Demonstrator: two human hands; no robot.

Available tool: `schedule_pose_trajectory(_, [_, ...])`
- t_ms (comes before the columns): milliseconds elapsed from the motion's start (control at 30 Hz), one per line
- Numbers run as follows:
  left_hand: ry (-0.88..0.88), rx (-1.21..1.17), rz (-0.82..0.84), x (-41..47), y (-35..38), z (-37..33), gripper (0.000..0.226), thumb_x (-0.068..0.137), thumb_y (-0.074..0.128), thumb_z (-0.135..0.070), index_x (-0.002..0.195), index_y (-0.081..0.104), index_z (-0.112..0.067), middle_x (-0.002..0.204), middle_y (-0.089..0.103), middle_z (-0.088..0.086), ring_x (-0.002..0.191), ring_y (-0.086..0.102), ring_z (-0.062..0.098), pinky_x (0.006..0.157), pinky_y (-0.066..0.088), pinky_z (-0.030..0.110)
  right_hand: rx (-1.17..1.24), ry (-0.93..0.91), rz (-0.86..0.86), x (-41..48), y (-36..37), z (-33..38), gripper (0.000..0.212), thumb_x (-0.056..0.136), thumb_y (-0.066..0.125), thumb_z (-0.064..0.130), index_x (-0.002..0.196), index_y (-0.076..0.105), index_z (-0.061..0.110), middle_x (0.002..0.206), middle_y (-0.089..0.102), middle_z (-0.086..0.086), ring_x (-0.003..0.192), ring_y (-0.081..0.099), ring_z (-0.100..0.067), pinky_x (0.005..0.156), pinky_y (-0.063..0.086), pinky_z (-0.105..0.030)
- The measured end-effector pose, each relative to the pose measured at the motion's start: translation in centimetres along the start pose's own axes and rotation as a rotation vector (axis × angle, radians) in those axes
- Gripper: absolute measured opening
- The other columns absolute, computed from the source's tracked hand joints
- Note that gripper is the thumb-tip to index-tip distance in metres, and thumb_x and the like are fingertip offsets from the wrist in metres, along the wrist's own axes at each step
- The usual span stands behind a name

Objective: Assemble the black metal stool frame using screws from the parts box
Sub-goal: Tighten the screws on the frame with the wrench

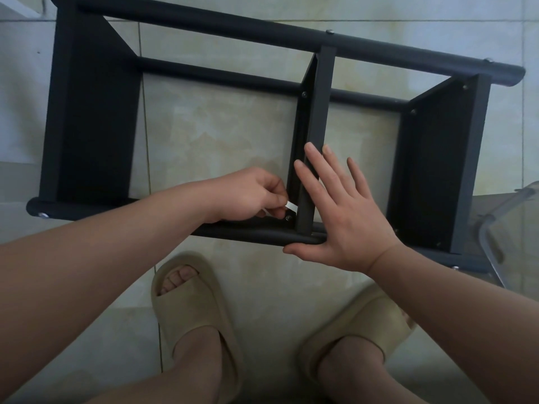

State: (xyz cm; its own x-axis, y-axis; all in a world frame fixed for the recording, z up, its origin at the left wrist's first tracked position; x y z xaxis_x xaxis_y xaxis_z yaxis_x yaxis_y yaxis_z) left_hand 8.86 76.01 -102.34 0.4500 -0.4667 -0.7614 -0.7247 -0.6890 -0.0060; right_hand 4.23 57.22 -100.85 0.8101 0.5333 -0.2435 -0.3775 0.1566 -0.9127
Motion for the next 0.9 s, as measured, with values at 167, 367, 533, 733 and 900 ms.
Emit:
schedule_pose_trajectory(167, [0.024,0.066,0.026,-0.14,-0.07,0.08,0.019,0.098,0.059,-0.011,0.082,0.065,-0.02,0.075,0.073,-0.008,0.08,0.065,0.01,0.089,0.052,0.039,-0.006,0.001,0.008,-0.02,0.0,-0.02,0.115,0.079,0.051,0.084,0.161,0.016,0.011,0.17,0.001,-0.009,0.157,-0.003,-0.029,0.122,0.012,-0.061])
schedule_pose_trajectory(367, [0.033,0.096,0.059,-0.08,-0.09,0.35,0.019,0.098,0.06,-0.011,0.082,0.066,-0.02,0.074,0.073,-0.01,0.078,0.063,0.011,0.083,0.049,0.036,-0.016,0.005,0.015,0.02,-0.01,0.0,0.114,0.08,0.048,0.084,0.162,0.016,0.011,0.17,0.001,-0.008,0.157,-0.004,-0.028,0.123,0.011,-0.06])
schedule_pose_trajectory(533, [0.041,0.142,0.093,-0.08,0.15,0.49,0.021,0.096,0.062,-0.01,0.079,0.066,-0.021,0.071,0.071,-0.013,0.069,0.061,0.005,0.074,0.047,0.028,-0.016,0.005,0.023,0.01,0.0,0.01,0.114,0.08,0.047,0.085,0.162,0.015,0.011,0.17,0.0,-0.008,0.157,-0.005,-0.028,0.123,0.009,-0.06])
schedule_pose_trajectory(733, [0.061,0.265,0.126,0.06,0.1,0.53,0.019,0.096,0.063,-0.02,0.078,0.065,-0.023,0.059,0.06,-0.019,0.057,0.052,0.0,0.066,0.041,0.026,0.0,0.004,0.011,-0.03,-0.14,0.06,0.113,0.08,0.048,0.084,0.161,0.017,0.011,0.17,0.001,-0.008,0.157,-0.004,-0.028,0.123,0.01,-0.06])
schedule_pose_trajectory(900, [0.075,0.324,0.115,-0.15,-0.42,0.54,0.012,0.095,0.065,-0.024,0.084,0.068,-0.026,0.068,0.068,-0.019,0.064,0.061,-0.002,0.07,0.047,0.027,-0.002,0.006,0.024,-0.02,-0.2,0.06,0.114,0.08,0.049,0.084,0.162,0.016,0.011,0.17,0.0,-0.008,0.157,-0.004,-0.028,0.123,0.01,-0.06])
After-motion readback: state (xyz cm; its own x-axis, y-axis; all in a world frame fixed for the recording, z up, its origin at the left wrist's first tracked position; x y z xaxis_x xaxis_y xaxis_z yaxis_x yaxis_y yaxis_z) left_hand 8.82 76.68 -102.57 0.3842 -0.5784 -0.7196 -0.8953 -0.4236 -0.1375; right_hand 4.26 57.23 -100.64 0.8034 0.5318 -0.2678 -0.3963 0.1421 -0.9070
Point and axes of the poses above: each hand's wrist, its own x-axis towards the middle knuckle, its own y-axis out of the palm, z = x × y, the point moved 2 cm from there along x, towards the middle knuckle
